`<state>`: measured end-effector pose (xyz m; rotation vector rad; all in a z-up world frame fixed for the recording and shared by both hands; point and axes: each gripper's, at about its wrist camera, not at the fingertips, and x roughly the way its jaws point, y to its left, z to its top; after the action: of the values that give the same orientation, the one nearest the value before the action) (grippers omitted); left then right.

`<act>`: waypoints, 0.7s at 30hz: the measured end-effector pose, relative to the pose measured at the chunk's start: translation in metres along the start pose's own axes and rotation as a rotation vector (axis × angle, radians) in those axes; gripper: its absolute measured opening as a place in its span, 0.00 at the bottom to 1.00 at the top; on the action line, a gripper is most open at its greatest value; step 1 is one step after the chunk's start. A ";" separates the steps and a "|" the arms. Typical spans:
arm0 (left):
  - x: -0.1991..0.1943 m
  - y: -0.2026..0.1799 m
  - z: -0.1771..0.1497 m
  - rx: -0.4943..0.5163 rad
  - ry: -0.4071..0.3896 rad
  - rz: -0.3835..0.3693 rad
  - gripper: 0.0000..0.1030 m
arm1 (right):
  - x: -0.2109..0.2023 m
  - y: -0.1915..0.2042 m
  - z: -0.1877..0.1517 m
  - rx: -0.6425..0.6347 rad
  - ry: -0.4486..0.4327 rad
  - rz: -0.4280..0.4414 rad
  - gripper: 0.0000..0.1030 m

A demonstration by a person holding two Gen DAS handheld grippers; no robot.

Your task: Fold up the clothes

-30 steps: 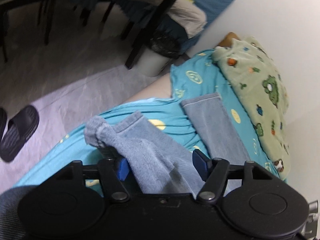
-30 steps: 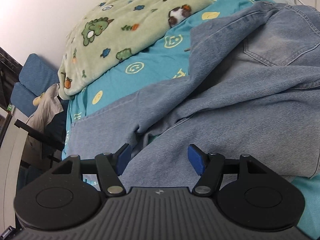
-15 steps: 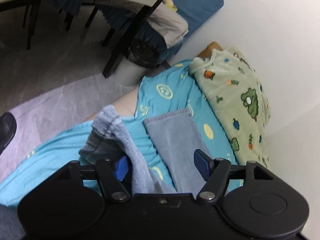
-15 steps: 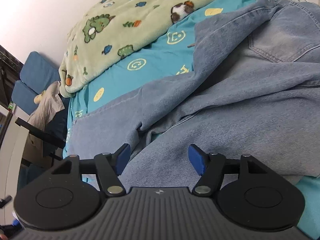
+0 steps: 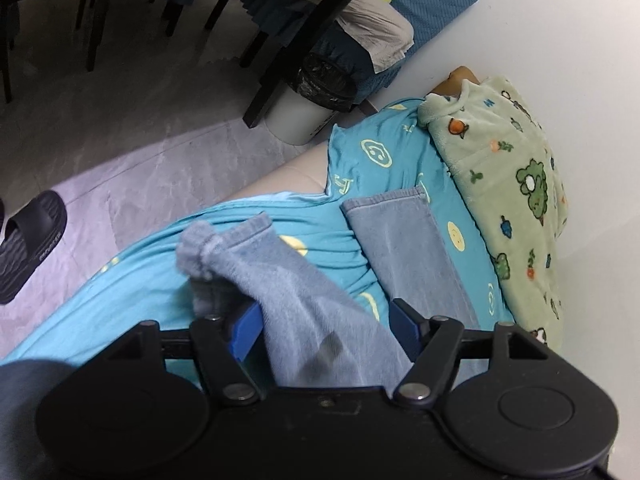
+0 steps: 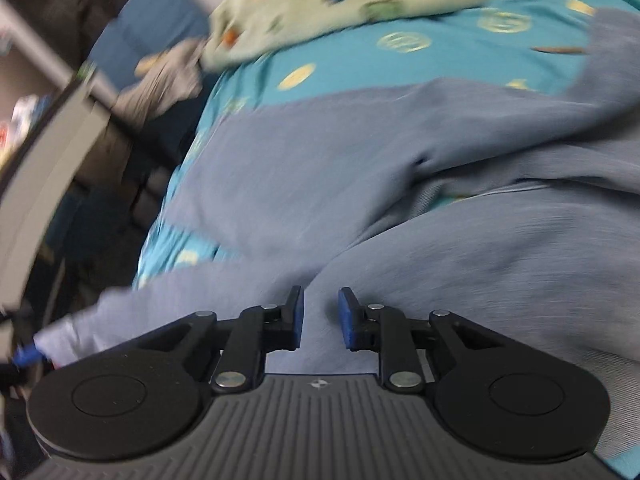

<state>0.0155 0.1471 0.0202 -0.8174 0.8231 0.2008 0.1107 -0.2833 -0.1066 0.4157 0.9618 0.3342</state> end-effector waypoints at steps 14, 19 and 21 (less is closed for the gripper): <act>0.030 -0.004 0.046 0.076 0.018 0.073 0.72 | 0.037 0.032 -0.025 -0.235 0.231 0.061 0.22; 0.089 0.000 0.068 0.129 0.102 0.163 0.70 | 0.035 0.033 -0.026 -0.234 0.218 0.061 0.24; 0.111 0.003 0.072 0.142 0.137 0.161 0.70 | 0.036 0.034 -0.025 -0.230 0.212 0.063 0.26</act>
<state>0.1313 0.1848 -0.0322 -0.6364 1.0224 0.2278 0.1059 -0.2331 -0.1282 0.2033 1.1039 0.5479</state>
